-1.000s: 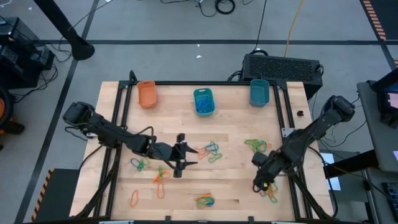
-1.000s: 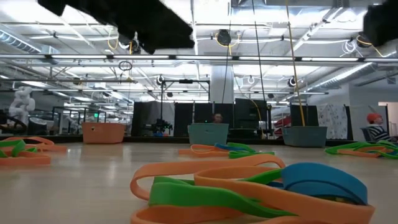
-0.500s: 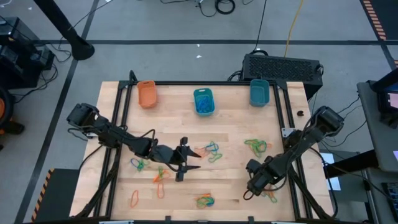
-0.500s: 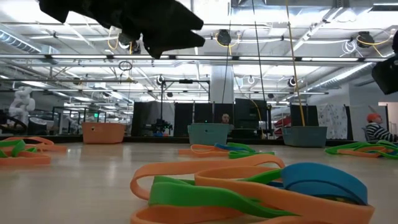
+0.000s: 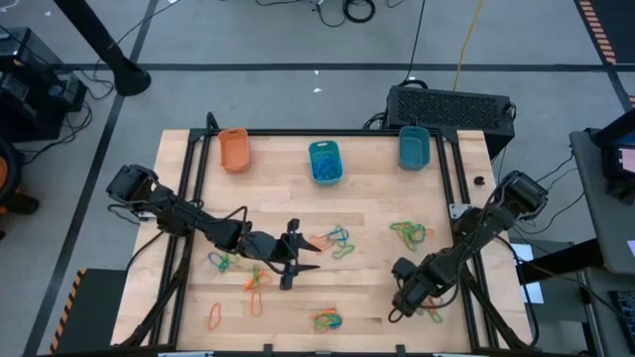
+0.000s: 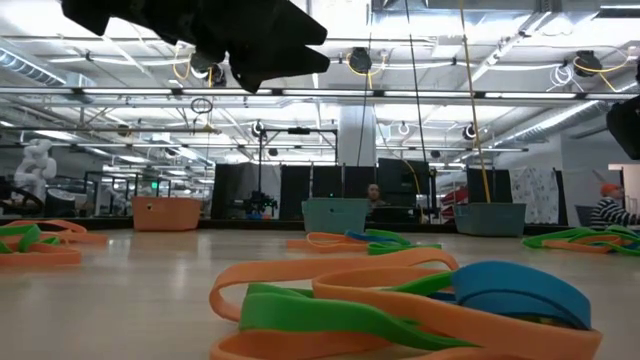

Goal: Sort rubber bands into baskets
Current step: Put the blue rubber band into the light blue bin

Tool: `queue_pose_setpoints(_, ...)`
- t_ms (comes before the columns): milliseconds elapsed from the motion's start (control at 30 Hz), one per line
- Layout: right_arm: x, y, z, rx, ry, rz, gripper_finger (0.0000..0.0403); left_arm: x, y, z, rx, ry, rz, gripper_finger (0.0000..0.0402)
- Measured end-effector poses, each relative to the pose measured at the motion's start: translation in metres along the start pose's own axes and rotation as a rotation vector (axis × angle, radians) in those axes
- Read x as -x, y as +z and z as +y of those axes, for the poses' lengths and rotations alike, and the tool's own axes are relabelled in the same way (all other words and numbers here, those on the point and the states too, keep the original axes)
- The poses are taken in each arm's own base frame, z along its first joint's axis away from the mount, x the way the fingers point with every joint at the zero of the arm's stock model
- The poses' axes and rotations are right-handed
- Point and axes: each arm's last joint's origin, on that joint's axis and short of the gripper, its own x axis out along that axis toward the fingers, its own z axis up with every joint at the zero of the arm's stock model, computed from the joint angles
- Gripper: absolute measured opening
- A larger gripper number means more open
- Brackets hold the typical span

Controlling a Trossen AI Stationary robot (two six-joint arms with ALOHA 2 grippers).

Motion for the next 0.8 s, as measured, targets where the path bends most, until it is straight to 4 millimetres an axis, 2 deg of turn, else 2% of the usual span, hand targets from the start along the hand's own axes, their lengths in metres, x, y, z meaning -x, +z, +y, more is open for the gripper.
queue_pose_setpoints(100, 0.0, -0.001, 0.0, 0.0, 0.0, 0.015, 0.0177, 0.0, 0.0, 0.0, 0.0, 0.0, 0.001, 0.021)
queue_pose_setpoints(267, -0.001, -0.001, 0.0, 0.038, 0.0, 0.015, 0.0115, 0.0, 0.0, 0.0, 0.001, 0.0, 0.001, 0.021)
queue_pose_setpoints(533, 0.0, 0.004, 0.006, 0.21, 0.044, -0.123, 0.0012, 0.0, 0.0, 0.0, 0.001, 0.0, 0.001, 0.021)
queue_pose_setpoints(800, 0.003, 0.019, 0.011, 0.293, 0.061, -0.31, 0.0004, 0.0, 0.0, 0.0, 0.001, 0.0, 0.0, 0.021)
